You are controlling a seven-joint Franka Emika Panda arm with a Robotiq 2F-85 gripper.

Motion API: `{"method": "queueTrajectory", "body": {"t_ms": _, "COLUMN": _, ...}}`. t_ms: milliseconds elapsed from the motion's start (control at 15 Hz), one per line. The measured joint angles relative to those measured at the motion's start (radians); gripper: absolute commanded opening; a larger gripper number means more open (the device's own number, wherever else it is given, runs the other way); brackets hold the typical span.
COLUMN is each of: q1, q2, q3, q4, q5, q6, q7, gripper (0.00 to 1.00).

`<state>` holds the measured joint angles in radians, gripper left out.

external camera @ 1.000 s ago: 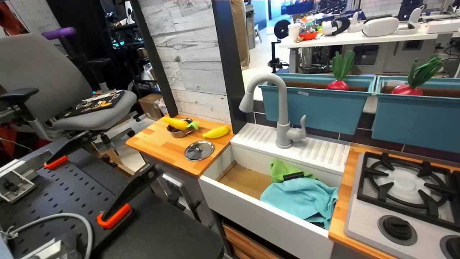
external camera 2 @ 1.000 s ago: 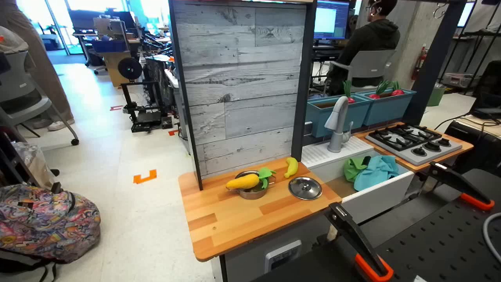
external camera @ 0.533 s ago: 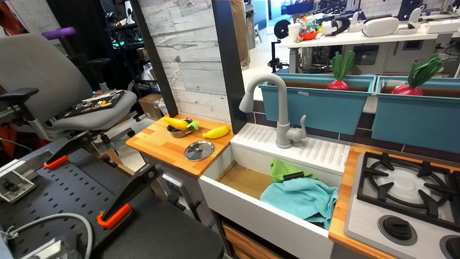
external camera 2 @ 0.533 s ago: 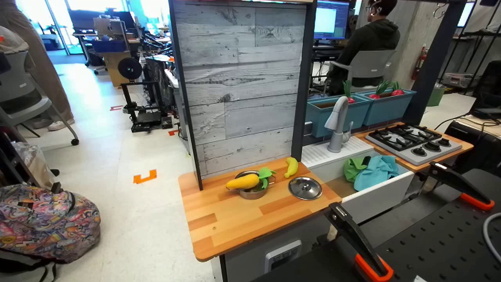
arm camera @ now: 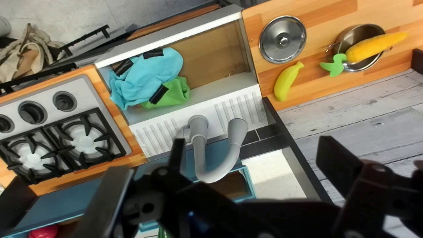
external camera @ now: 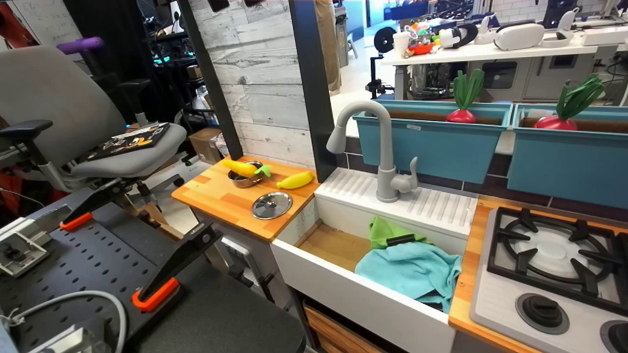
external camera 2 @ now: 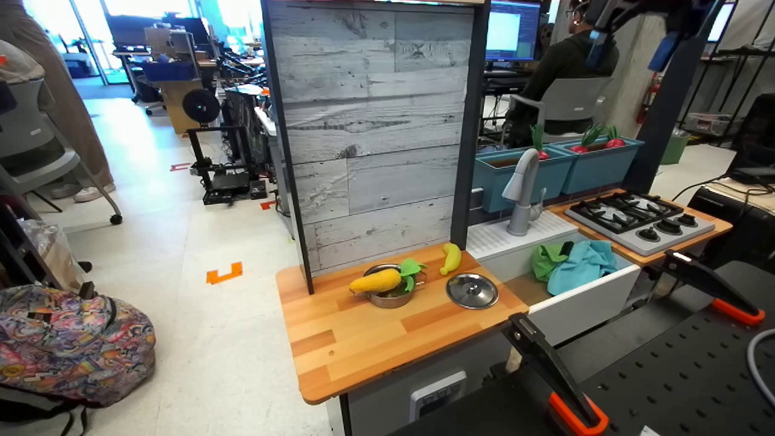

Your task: Slide the toy tap to the center of the toy sink

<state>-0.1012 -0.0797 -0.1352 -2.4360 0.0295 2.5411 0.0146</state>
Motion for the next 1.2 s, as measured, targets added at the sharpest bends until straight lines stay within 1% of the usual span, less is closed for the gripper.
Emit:
{"method": "queueTrajectory", "body": {"t_ms": 200, "q1": 0.008, "q2": 0.185, "q3": 0.022, "q4": 0.114, "q5": 0.043, "q6": 0.054, "q7": 0.035, "gripper": 1.00}}
{"method": "queueTrajectory", "body": {"t_ms": 400, "q1": 0.005, "q2": 0.364, "q3": 0.046, "q4": 0.250, "q5": 0.157, "q6": 0.076, "q7": 0.035, "gripper": 1.00}}
{"method": "queueTrajectory", "body": {"t_ms": 600, "q1": -0.016, "q2": 0.508, "q3": 0.071, "q4": 0.375, "q5": 0.252, "q6": 0.091, "q7": 0.035, "gripper": 1.00}}
{"method": "queueTrajectory", "body": {"t_ms": 867, "q1": -0.058, "q2": 0.635, "q3": 0.090, "q4": 0.498, "q5": 0.312, "q6": 0.092, "q7": 0.036, "gripper": 1.00}}
{"method": "queueTrajectory", "body": {"t_ms": 1200, "q1": -0.086, "q2": 0.723, "q3": 0.091, "q4": 0.585, "q5": 0.316, "q6": 0.092, "q7": 0.063, "gripper": 1.00}}
